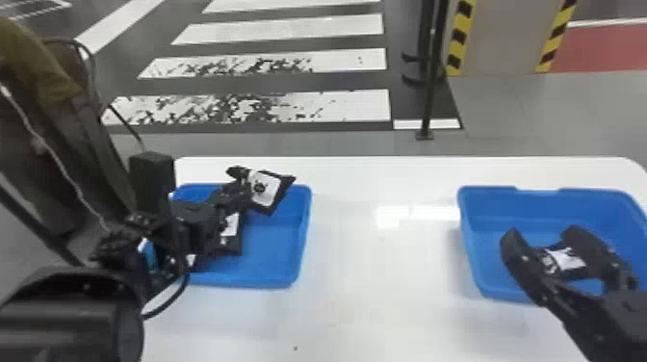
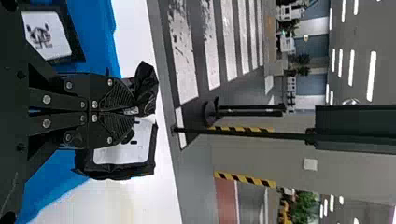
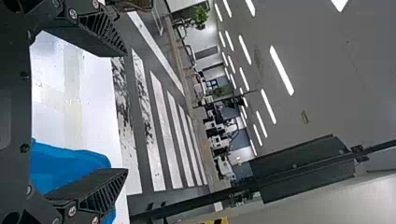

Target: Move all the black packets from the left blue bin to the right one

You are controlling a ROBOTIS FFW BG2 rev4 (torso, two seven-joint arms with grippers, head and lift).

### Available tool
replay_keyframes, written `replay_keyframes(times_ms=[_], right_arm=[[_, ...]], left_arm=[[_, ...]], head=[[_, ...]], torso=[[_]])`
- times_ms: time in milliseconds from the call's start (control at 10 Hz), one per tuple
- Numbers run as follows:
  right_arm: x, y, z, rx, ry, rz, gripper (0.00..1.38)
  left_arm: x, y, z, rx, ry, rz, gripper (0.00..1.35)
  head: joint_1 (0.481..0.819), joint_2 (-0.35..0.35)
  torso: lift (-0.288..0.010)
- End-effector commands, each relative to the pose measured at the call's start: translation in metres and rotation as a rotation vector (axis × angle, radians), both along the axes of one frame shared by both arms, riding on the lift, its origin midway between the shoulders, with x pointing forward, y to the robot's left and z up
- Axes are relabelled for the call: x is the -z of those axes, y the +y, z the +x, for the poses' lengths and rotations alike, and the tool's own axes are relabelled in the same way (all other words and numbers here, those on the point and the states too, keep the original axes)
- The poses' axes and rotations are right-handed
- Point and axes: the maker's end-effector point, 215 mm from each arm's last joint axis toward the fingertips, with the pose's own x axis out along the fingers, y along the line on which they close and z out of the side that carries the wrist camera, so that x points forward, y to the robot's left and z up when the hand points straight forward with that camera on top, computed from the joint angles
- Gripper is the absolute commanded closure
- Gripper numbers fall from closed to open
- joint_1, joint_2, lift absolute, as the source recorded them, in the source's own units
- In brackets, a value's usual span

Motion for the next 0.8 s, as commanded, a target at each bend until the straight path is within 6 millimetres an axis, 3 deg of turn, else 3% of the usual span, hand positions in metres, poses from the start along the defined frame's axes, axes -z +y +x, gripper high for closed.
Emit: replay_keyframes(times_ms=[0,400,700], right_arm=[[0.003,0.020,0.004,-0.049,0.010,0.045,0.15],[0.013,0.094,0.012,-0.215,0.054,0.192,0.15],[0.015,0.124,0.020,-0.276,0.070,0.243,0.15]], left_arm=[[-0.004,-0.049,-0.015,0.086,-0.010,-0.099,1.21],[-0.017,-0.129,-0.027,0.244,-0.020,-0.213,1.21],[-0.038,-0.190,-0.037,0.369,-0.040,-0.290,1.21]], head=[[0.695,0.106],[0.695,0.056],[0.695,0.046]], torso=[[-0.140],[-0.140],[-0.140]])
